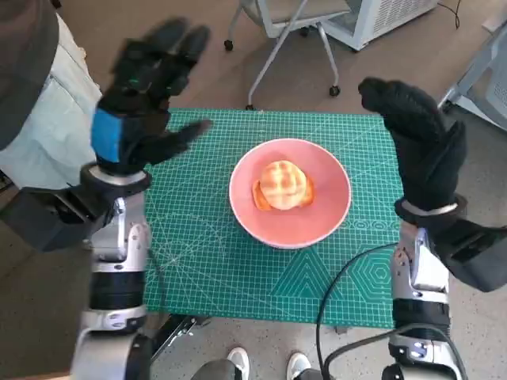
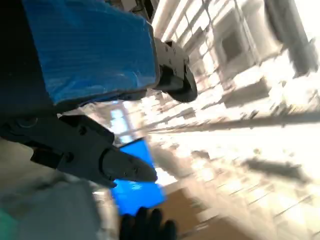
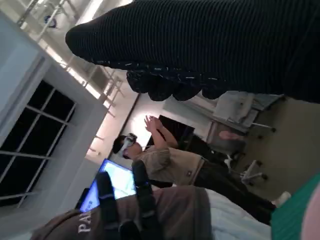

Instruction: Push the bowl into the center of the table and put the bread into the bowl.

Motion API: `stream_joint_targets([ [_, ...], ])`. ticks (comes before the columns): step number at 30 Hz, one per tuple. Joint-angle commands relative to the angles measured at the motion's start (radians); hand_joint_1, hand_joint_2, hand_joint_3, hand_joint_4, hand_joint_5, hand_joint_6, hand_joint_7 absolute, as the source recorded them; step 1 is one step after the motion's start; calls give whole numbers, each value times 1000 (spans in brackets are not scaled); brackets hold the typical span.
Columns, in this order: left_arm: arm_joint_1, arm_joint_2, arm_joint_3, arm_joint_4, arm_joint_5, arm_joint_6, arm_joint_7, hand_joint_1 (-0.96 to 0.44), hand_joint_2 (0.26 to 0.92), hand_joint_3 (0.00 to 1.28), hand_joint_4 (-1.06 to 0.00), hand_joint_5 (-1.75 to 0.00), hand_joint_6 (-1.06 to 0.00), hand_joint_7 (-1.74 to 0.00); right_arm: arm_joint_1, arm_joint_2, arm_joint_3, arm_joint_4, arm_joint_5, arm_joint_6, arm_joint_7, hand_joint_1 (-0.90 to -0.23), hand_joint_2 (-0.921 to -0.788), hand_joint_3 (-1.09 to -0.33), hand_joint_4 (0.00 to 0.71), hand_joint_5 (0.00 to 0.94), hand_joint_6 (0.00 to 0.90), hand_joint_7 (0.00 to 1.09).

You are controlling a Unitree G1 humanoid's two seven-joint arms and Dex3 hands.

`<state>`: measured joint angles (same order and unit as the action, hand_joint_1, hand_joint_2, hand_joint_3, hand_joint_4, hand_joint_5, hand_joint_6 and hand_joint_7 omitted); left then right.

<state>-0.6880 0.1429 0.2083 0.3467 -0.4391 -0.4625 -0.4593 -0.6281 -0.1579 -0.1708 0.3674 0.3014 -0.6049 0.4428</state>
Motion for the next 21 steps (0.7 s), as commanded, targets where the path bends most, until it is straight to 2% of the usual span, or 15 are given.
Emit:
stream_joint_targets([
  [1,0,-27,10,-7,-58,-1,-46,-523,921,289,-348,-19,-205,-463,-20,-25,6,-17,-21,22,-7,-631,-921,-759,173,7,43,534],
  [10,12,-27,8,-21,-80,32,-93,-575,921,297,-335,-5,-189,-411,-54,-46,11,-24,-19,35,1,-655,-921,-731,178,5,84,490],
  [21,25,-59,-6,-48,-62,32,-68,-592,921,299,-329,-2,-207,-404,-65,-60,17,-35,-23,46,3,-663,-921,-722,182,4,102,465],
])
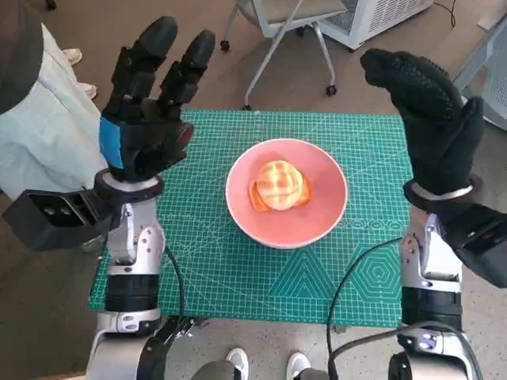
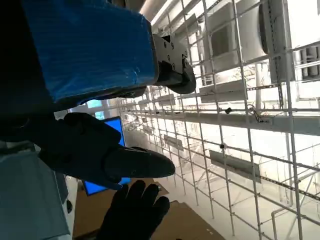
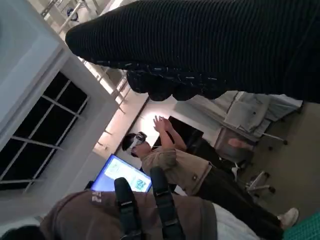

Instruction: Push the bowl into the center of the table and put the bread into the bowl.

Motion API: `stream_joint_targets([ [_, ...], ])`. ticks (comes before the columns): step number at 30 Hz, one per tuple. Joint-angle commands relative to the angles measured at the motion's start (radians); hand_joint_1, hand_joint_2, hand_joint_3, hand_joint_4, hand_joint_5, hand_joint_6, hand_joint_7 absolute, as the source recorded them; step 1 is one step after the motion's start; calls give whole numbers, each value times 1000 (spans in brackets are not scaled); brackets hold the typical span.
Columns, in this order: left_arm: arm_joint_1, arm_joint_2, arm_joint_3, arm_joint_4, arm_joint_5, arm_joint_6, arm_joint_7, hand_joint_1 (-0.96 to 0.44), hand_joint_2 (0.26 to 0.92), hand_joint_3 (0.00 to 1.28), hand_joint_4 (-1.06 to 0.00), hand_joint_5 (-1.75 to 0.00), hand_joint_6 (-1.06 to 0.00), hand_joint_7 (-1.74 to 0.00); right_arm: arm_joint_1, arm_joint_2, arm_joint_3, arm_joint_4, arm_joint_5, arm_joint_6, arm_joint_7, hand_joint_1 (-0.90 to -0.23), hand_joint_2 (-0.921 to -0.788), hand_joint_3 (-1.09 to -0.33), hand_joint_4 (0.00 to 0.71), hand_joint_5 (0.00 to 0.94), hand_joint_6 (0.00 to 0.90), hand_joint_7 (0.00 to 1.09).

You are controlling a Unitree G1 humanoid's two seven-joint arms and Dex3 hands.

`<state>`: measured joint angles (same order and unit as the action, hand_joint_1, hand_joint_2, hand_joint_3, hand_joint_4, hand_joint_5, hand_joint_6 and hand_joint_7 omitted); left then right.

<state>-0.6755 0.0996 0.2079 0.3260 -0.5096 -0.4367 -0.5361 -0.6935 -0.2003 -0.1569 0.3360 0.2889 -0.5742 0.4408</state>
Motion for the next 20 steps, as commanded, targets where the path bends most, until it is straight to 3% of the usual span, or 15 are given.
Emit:
stream_joint_targets([
  [1,11,-19,-7,-29,7,7,12,-593,921,299,-328,-2,-207,-403,-1,-19,4,-2,-11,16,5,-663,-921,-721,183,4,103,464],
  [20,7,-27,-26,-40,19,27,14,-583,921,306,-309,-1,-187,-379,1,-25,9,-9,-20,28,-8,-664,-921,-719,186,1,127,407],
])
